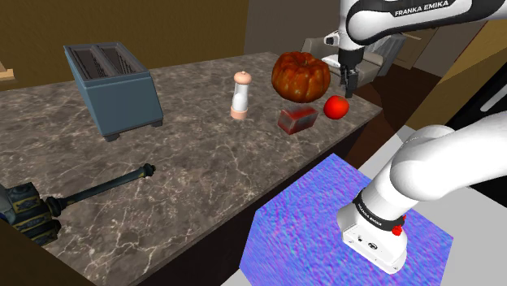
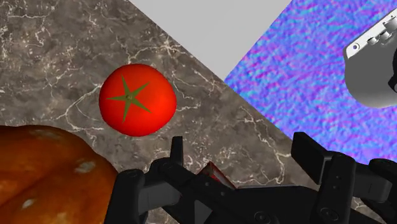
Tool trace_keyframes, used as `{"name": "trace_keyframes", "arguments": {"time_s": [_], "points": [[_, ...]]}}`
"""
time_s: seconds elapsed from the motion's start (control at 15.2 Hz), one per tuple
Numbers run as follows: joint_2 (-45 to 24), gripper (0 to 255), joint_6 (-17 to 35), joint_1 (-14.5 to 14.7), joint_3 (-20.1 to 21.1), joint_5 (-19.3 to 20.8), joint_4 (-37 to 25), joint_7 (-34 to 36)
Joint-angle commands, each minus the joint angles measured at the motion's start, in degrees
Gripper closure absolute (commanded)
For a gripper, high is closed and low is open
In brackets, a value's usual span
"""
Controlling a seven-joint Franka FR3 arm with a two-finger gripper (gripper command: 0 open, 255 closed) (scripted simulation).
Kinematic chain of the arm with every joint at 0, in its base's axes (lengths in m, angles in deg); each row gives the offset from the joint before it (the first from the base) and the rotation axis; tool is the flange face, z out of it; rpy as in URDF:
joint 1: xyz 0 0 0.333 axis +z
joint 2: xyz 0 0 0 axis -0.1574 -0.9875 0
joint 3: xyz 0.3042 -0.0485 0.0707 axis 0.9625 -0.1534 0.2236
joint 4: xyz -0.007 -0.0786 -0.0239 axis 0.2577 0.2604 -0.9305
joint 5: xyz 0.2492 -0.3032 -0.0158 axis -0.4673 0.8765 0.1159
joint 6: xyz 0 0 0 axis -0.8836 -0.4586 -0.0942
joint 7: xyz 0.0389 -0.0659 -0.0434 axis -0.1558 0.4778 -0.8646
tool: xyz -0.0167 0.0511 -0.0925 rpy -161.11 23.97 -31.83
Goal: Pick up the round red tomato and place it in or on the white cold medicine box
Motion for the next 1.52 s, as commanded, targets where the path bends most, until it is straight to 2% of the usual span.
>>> {"name": "trace_keyframes", "arguments": {"time_s": [0.0, 0.4, 0.92, 1.45], "points": [[-4.01, 0, 3.78, 0.44, -2.09, 3.21, -1.01, -4.93], [-15.48, 0, 15.30, 1.32, -7.19, 10.91, -4.23, -17.48], [-18.96, 0, 21.78, -0.03, -9.69, 13.01, -1.98, -16.90], [-18.96, 0, 21.77, -0.03, -9.68, 13.00, -1.99, -16.90]]}}
